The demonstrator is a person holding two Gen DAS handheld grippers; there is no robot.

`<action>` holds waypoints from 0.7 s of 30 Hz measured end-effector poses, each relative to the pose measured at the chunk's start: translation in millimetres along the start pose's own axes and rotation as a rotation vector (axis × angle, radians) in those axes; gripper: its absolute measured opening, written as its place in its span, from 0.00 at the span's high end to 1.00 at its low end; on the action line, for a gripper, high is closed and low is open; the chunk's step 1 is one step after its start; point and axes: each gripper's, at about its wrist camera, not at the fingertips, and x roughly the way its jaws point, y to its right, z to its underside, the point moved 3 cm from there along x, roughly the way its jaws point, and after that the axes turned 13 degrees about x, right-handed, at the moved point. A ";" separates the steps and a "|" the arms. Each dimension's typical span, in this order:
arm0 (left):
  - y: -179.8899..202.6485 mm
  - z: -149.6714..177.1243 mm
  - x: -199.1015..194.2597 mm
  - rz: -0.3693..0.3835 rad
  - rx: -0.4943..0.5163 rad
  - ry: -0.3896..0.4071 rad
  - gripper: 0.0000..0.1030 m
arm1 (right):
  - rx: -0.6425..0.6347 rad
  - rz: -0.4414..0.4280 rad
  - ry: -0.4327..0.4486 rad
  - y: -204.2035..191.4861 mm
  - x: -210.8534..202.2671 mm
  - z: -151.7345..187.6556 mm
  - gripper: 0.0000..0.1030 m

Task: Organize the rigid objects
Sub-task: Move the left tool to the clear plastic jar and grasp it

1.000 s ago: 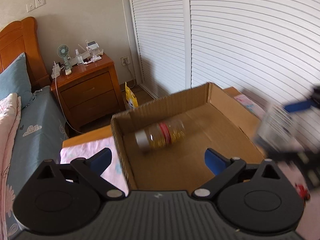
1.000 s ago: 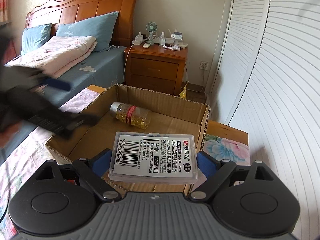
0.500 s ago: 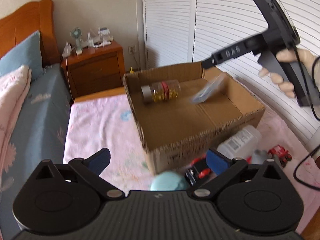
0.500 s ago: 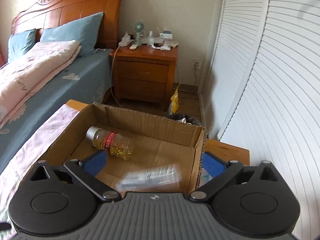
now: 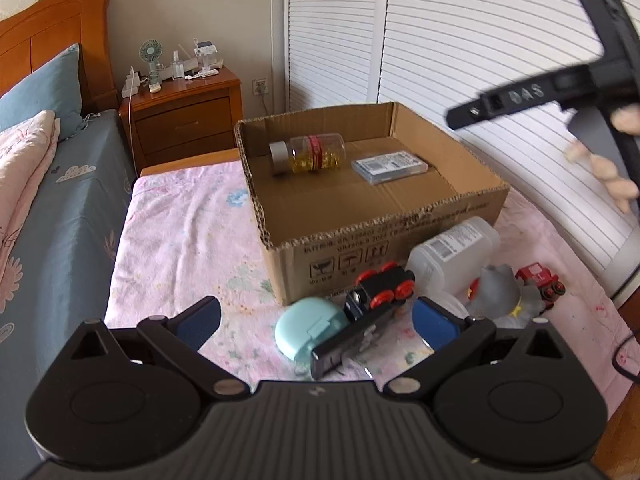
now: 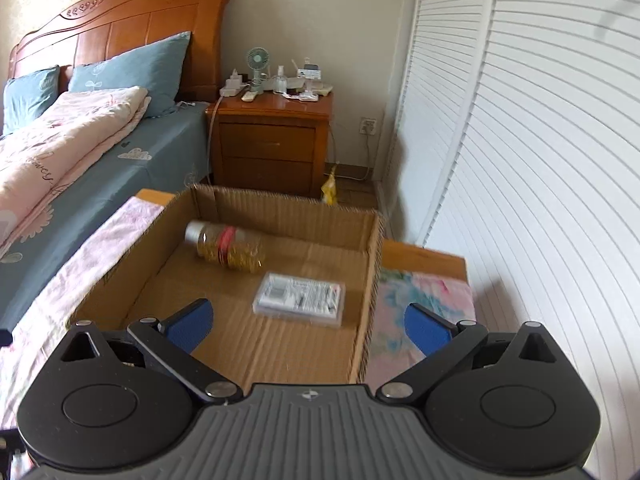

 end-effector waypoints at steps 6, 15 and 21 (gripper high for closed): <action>3.7 10.3 -1.2 -0.023 0.000 -0.007 0.01 | 0.064 0.041 0.004 12.3 -22.8 55.8 0.00; 3.2 19.8 13.4 -0.032 -0.029 -0.036 0.01 | 0.264 0.072 -0.020 41.1 -40.6 126.9 0.00; 5.5 10.4 39.8 -0.059 -0.024 -0.050 0.01 | 0.231 0.095 -0.030 40.2 -45.0 141.4 0.00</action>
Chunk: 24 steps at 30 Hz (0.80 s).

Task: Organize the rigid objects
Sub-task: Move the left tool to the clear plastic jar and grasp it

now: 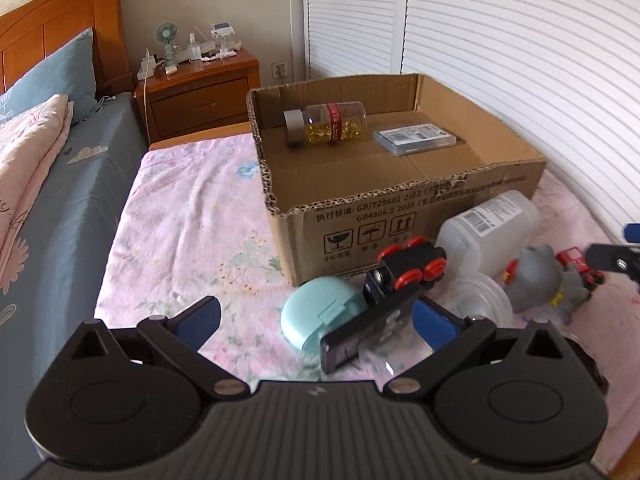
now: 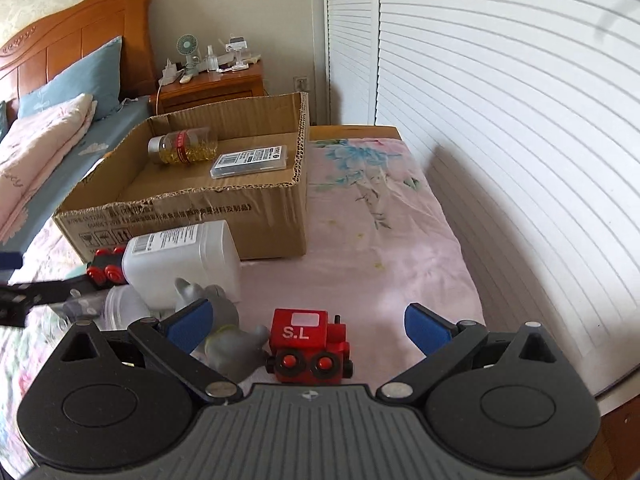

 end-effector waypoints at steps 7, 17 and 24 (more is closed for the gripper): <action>12.0 4.9 5.7 0.025 0.037 -0.054 0.01 | -0.080 -0.035 -0.017 -6.4 -9.1 9.3 0.00; 33.5 9.4 -28.1 0.087 0.094 -0.008 0.01 | -0.235 -0.134 -0.175 -20.7 -8.4 59.8 0.00; 61.6 5.6 -35.9 0.195 0.144 0.005 0.01 | -0.174 -0.013 -0.176 14.8 -5.6 66.2 0.00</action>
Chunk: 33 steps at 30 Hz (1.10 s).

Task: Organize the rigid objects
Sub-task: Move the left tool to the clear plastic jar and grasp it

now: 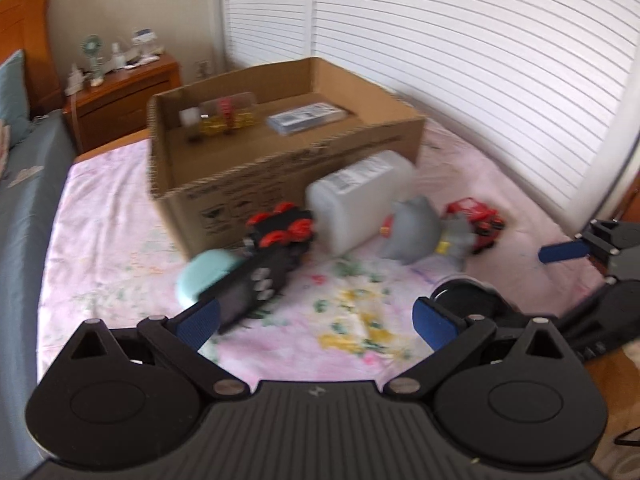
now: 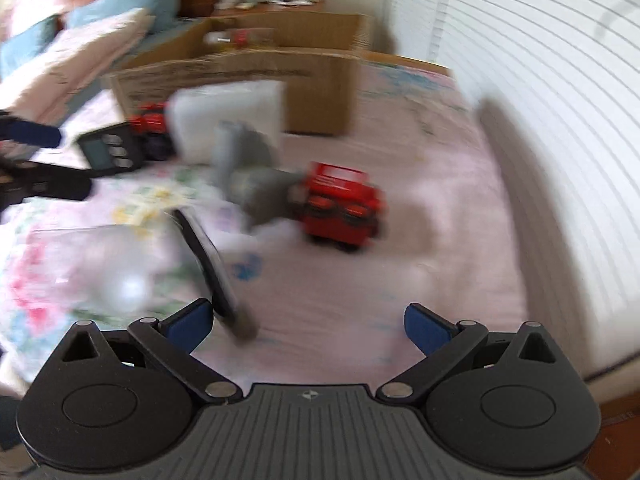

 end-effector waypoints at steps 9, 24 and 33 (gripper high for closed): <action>49.0 -12.3 7.7 0.068 0.126 -0.008 0.01 | 0.024 0.009 0.044 17.0 2.5 6.7 0.00; 62.2 24.5 -8.6 -0.053 0.272 -0.092 0.01 | 0.023 -0.003 0.104 17.4 -0.4 13.7 0.00; 31.8 55.4 -17.2 -0.111 0.119 -0.099 0.01 | 0.029 0.001 0.117 16.7 -2.0 16.2 0.00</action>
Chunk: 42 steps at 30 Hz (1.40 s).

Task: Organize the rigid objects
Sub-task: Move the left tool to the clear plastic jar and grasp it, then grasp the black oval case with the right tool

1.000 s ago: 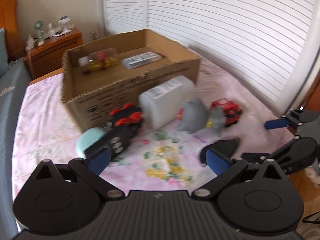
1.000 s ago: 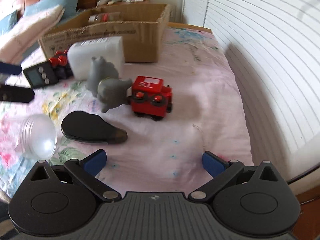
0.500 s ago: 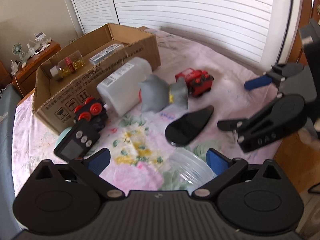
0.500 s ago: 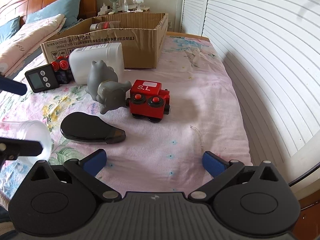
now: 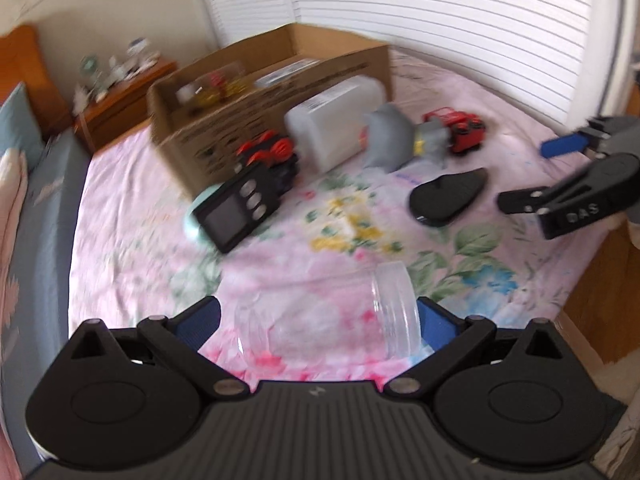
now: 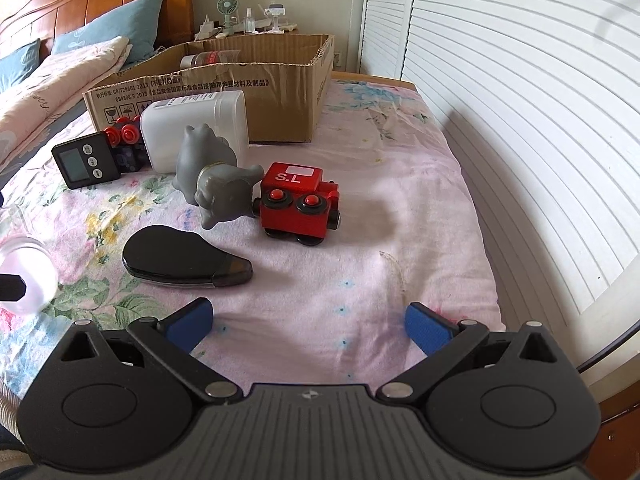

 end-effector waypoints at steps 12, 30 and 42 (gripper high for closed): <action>-17.6 17.0 22.7 0.098 -0.125 -0.018 0.12 | -0.007 0.017 -0.034 -15.0 1.2 -1.6 0.00; -69.1 26.9 41.0 0.065 -0.180 0.019 0.11 | -0.075 -0.039 -0.118 -91.9 18.9 -10.5 0.00; -73.1 32.4 35.2 0.094 -0.206 0.039 0.10 | -0.064 -0.038 -0.100 -95.3 26.0 -15.4 0.00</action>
